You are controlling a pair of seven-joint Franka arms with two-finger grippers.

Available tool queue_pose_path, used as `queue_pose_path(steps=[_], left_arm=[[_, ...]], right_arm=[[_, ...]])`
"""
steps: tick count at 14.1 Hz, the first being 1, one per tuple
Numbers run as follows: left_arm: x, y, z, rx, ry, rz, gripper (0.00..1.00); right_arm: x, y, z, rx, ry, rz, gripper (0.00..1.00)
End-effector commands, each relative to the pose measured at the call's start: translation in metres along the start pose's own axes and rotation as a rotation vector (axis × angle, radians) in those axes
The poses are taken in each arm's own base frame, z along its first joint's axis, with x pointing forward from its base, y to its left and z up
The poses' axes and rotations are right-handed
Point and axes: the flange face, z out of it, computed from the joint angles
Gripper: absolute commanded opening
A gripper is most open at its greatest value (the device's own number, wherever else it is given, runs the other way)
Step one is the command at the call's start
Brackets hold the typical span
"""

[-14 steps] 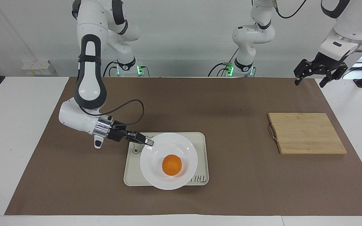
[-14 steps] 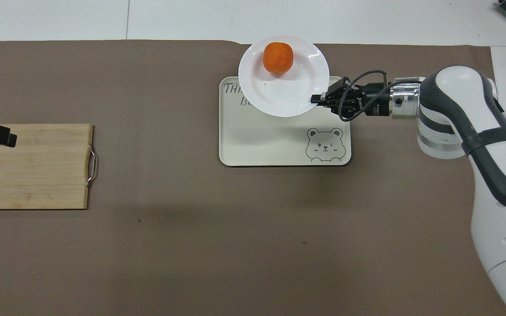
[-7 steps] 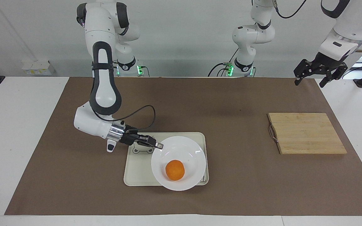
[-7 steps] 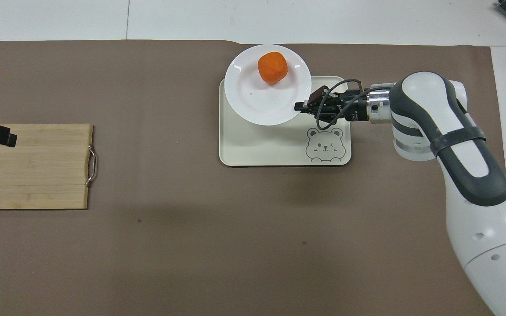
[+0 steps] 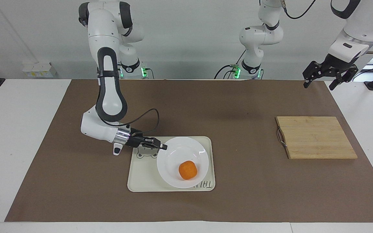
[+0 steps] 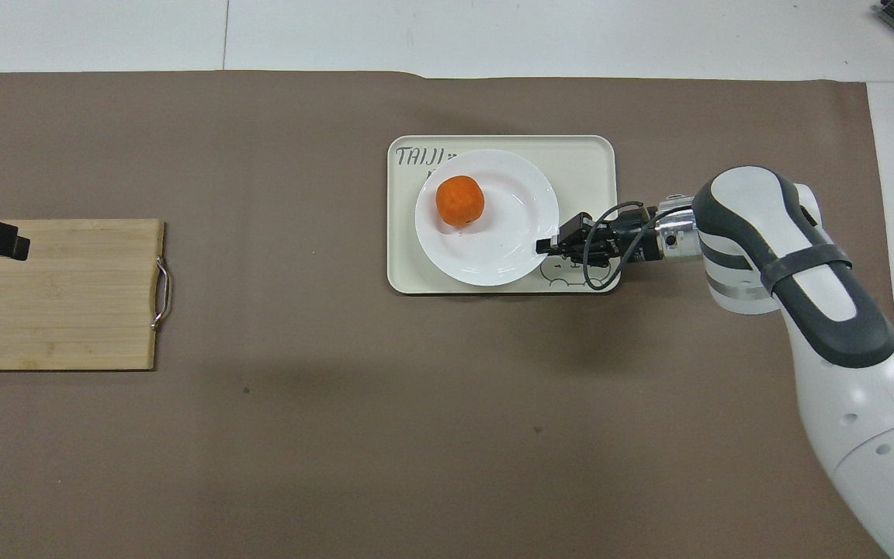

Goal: Place orange and plate with both arms
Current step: 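Lower the plate onto the bear tray with the right gripper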

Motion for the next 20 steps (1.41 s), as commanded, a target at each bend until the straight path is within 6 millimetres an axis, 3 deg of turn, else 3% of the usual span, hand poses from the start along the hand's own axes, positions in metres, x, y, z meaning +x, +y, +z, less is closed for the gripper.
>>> queue_pose_path(steps=[1, 11, 12, 13, 14, 16, 20], left_arm=[[-0.009, 0.0, -0.002, 0.017, -0.009, -0.01, 1.0], [-0.009, -0.001, -0.002, 0.017, -0.009, -0.011, 1.0], [-0.009, -0.001, -0.002, 0.017, -0.009, -0.011, 1.0], [-0.009, -0.001, -0.002, 0.017, -0.009, -0.011, 1.0], [-0.009, 0.0, -0.002, 0.017, -0.009, -0.01, 1.0], [-0.009, -0.001, -0.002, 0.017, -0.009, -0.011, 1.0], [-0.009, -0.001, -0.002, 0.017, -0.009, -0.011, 1.0]], right_arm=[[-0.013, -0.002, -0.015, -0.017, -0.019, -0.043, 0.0], [-0.014, 0.01, -0.014, -0.117, -0.024, -0.073, 0.0], [-0.014, 0.01, -0.014, -0.132, -0.03, -0.079, 0.08], [-0.013, 0.01, -0.014, -0.153, -0.038, -0.088, 0.46], [-0.011, 0.008, -0.015, -0.157, -0.035, -0.09, 0.99], [-0.006, 0.002, -0.024, -0.161, -0.02, -0.106, 1.0], [0.006, -0.046, -0.061, -0.362, 0.0, -0.213, 1.0]])
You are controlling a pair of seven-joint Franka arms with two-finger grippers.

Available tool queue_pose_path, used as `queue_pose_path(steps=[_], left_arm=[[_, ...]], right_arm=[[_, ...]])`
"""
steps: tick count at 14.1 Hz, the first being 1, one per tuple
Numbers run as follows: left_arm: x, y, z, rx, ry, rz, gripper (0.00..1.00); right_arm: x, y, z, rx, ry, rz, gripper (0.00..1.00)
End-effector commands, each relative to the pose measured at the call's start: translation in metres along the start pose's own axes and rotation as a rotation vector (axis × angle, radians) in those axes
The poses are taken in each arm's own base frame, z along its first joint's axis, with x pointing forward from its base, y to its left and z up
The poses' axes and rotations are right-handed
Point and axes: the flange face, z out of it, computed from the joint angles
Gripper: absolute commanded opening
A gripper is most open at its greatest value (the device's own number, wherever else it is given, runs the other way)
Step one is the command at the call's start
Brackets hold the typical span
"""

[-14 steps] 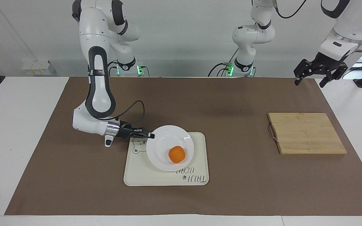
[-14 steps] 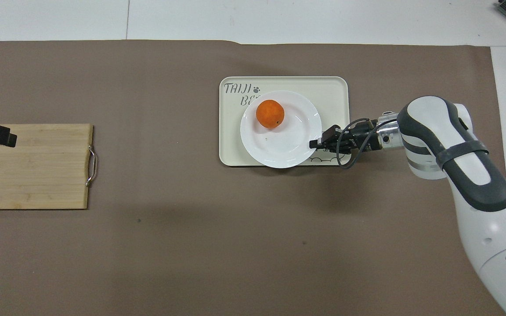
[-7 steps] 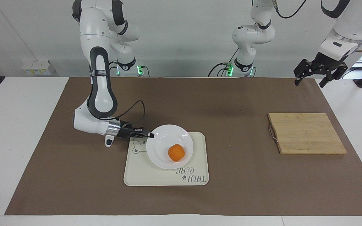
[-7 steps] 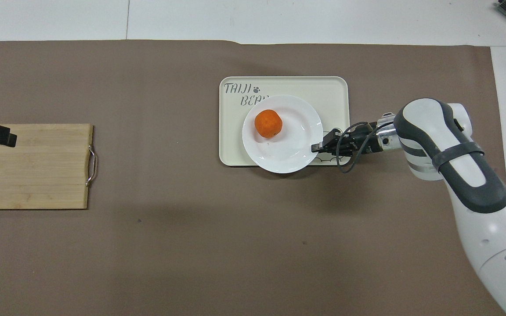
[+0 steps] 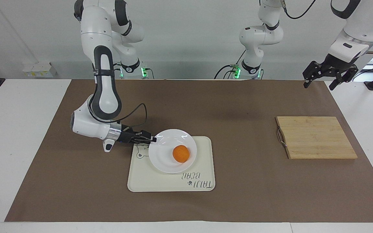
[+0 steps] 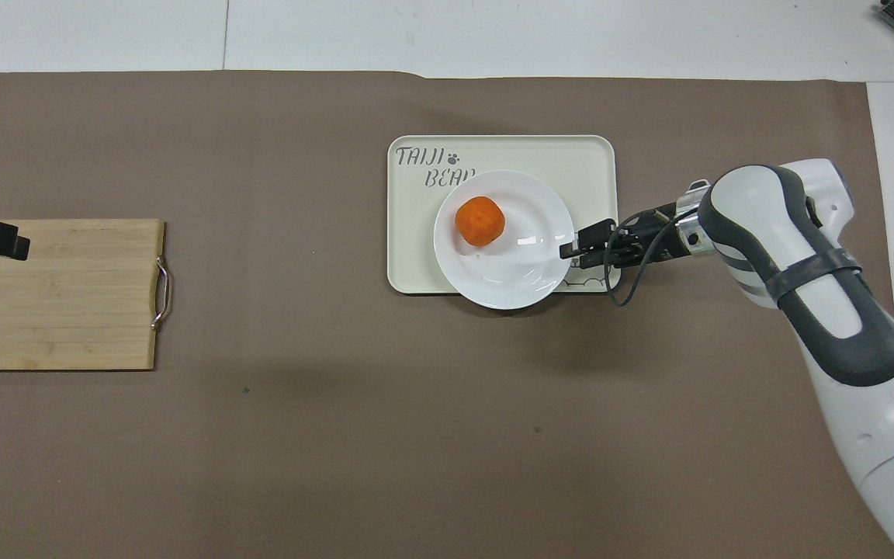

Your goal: Place orange and plate with both arms

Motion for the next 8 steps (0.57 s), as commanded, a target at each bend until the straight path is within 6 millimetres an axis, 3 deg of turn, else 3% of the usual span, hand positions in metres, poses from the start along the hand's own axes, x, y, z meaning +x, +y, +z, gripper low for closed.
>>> queue_pose_path(steps=[1, 4, 8], left_arm=[[-0.009, -0.001, -0.002, 0.017, -0.009, -0.011, 1.0], [-0.009, -0.001, -0.002, 0.017, -0.009, -0.011, 1.0], [-0.009, -0.001, -0.002, 0.017, -0.009, -0.011, 1.0]], right_arm=[[0.007, -0.032, -0.043, -0.149, 0.034, -0.052, 1.0], [0.0, -0.066, -0.09, -0.391, 0.118, -0.096, 1.0], [-0.02, -0.092, -0.137, -0.61, 0.147, -0.19, 1.0]])
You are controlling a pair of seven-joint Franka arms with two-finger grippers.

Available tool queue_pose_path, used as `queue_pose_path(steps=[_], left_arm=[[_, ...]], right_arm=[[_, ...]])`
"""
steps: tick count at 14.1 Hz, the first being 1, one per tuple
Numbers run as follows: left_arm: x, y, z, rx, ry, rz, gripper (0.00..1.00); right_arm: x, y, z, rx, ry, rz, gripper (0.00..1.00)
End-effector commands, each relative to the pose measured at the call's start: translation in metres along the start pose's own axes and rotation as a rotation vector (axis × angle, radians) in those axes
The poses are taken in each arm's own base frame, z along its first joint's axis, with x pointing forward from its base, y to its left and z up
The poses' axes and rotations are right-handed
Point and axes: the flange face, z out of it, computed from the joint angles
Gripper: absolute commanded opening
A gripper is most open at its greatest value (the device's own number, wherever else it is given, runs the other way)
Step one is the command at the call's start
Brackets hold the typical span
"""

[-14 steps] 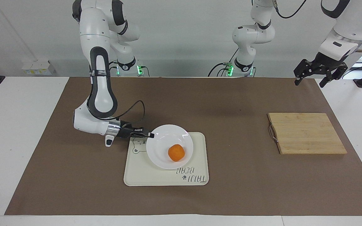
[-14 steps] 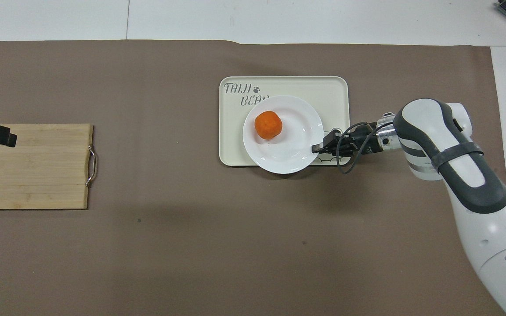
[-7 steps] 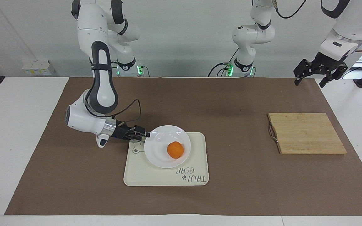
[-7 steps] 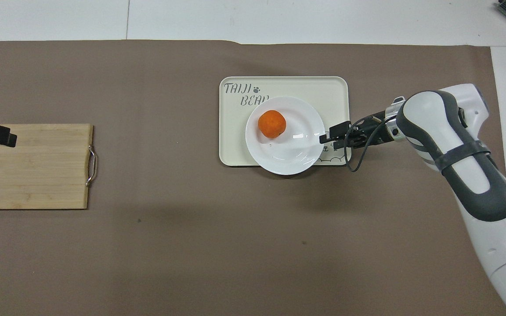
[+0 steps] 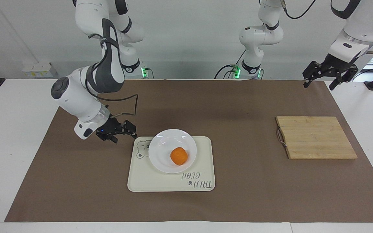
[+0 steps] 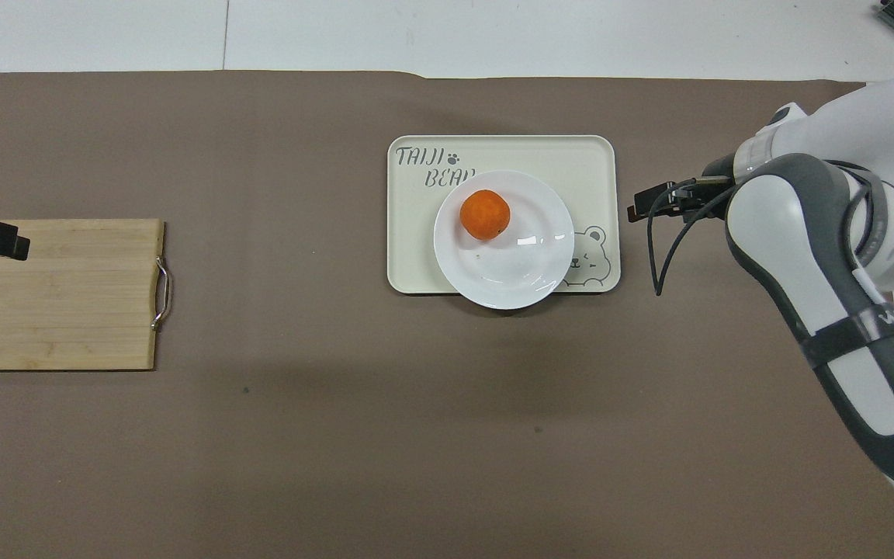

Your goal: Place orange and plate with both arms

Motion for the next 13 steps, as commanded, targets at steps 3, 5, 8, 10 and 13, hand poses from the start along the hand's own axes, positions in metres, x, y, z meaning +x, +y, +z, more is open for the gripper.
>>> queue_pose_path(steps=[3, 5, 8, 10, 13], left_arm=[[-0.009, -0.001, -0.002, 0.017, -0.009, -0.011, 1.0], [-0.009, -0.001, -0.002, 0.017, -0.009, -0.011, 1.0], [-0.009, -0.001, -0.002, 0.017, -0.009, -0.011, 1.0], [-0.009, 0.0, -0.002, 0.017, -0.009, -0.01, 1.0], [-0.009, -0.001, -0.002, 0.017, -0.009, -0.011, 1.0]], right_arm=[[-0.016, 0.001, -0.054, -0.204, 0.03, -0.078, 1.0], [-0.024, 0.005, -0.075, -0.225, 0.039, -0.021, 1.0], [-0.044, 0.01, -0.111, -0.228, 0.034, 0.129, 1.0], [-0.064, 0.015, -0.142, -0.232, 0.027, 0.164, 1.0], [-0.089, 0.036, -0.179, -0.23, 0.028, 0.204, 1.0]])
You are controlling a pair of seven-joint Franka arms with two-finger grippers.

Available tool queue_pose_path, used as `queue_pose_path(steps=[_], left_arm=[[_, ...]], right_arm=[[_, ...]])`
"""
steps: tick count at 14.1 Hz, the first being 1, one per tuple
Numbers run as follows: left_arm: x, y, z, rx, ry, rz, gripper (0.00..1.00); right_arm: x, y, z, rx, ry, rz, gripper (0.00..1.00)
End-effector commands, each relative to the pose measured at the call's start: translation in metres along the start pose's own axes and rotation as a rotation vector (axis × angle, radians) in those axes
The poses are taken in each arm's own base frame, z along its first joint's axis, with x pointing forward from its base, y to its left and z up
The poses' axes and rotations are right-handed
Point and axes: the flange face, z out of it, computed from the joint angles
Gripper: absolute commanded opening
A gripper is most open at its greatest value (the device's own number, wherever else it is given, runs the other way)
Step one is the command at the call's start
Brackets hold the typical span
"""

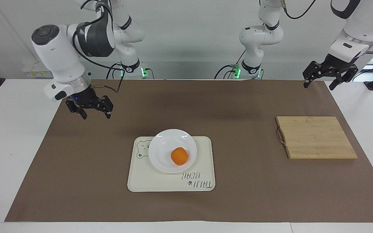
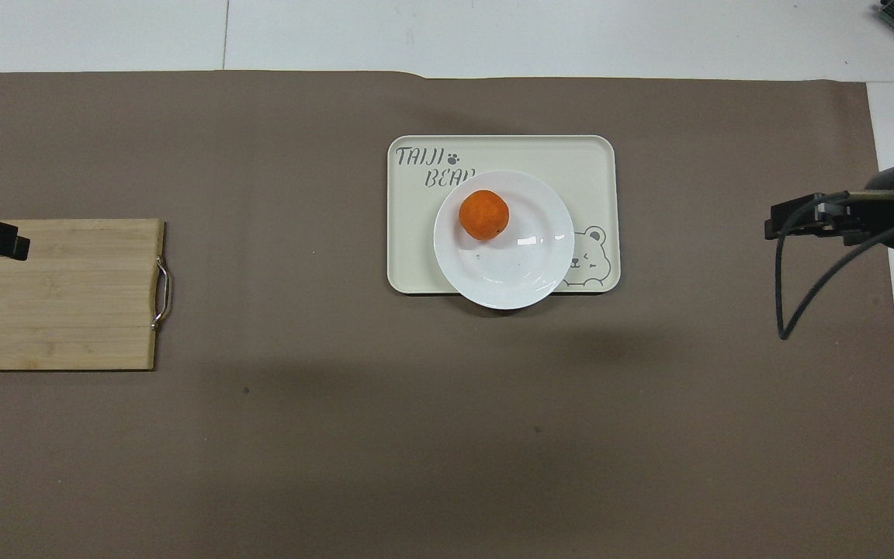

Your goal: Place orange and plate with both arms

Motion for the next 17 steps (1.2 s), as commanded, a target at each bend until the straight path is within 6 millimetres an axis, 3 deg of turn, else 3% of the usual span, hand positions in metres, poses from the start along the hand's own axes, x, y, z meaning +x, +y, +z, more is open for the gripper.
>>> queue_pose_path(steps=[1, 5, 7, 12, 17], left_arm=[[-0.009, -0.001, -0.002, 0.017, -0.009, -0.011, 1.0], [-0.009, -0.001, -0.002, 0.017, -0.009, -0.011, 1.0], [-0.009, -0.001, -0.002, 0.017, -0.009, -0.011, 1.0], [-0.009, 0.0, -0.002, 0.017, -0.009, -0.009, 1.0], [-0.009, -0.001, -0.002, 0.017, -0.009, -0.011, 1.0]], right_arm=[[-0.017, 0.028, -0.017, -0.021, -0.014, 0.052, 1.0], [-0.033, 0.037, -0.034, -0.016, -0.037, 0.054, 1.0], [-0.04, 0.032, -0.066, -0.035, -0.034, 0.043, 1.0], [-0.048, 0.031, -0.098, -0.091, -0.025, 0.03, 1.0], [-0.053, 0.019, -0.1, -0.098, -0.026, 0.014, 1.0]])
